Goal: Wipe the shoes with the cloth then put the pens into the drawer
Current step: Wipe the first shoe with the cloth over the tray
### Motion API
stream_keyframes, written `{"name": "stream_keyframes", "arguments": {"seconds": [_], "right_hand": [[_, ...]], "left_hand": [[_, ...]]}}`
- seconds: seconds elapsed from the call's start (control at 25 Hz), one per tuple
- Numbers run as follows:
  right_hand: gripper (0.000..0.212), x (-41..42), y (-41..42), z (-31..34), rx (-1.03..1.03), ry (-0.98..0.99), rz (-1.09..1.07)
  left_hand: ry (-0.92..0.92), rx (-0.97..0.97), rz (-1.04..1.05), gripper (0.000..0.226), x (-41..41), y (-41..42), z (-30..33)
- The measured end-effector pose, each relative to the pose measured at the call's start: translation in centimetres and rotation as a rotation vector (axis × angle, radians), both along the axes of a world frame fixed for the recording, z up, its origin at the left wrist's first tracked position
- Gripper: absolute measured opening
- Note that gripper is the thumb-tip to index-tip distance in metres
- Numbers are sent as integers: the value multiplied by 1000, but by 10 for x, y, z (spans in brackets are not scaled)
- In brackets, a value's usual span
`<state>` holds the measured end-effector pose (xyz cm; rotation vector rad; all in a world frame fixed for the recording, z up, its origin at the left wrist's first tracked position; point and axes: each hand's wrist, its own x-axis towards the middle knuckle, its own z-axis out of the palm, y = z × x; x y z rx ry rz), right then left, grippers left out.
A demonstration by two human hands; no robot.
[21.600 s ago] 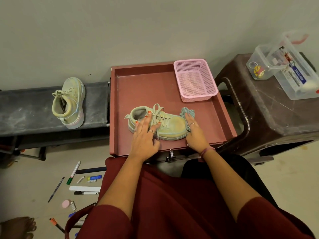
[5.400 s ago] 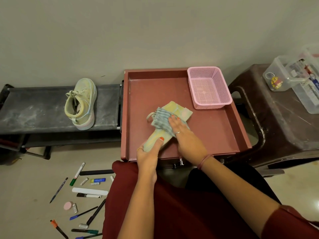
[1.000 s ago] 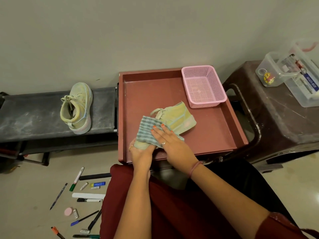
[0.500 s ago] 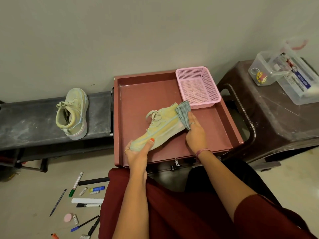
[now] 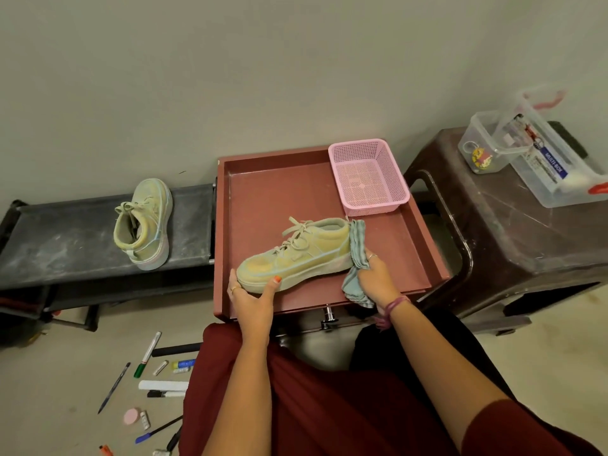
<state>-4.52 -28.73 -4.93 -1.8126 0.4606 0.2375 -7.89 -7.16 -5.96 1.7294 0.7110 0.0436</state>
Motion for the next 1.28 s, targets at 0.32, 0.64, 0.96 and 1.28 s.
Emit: {"name": "stream_keyframes", "arguments": {"seconds": [0.32, 0.64, 0.96, 1.28], "right_hand": [[67, -21, -6, 10, 396, 141, -151], [67, -32, -18, 8, 619, 181, -239], [45, -29, -27, 41, 215, -1, -89], [67, -49, 25, 92, -757, -647, 354]], "left_hand": [[-30, 375, -195, 87, -12, -28, 14], [-266, 1016, -725, 51, 10, -112, 24], [-456, 704, -612, 19, 23, -75, 43], [-460, -68, -321, 14, 15, -63, 81]]}}
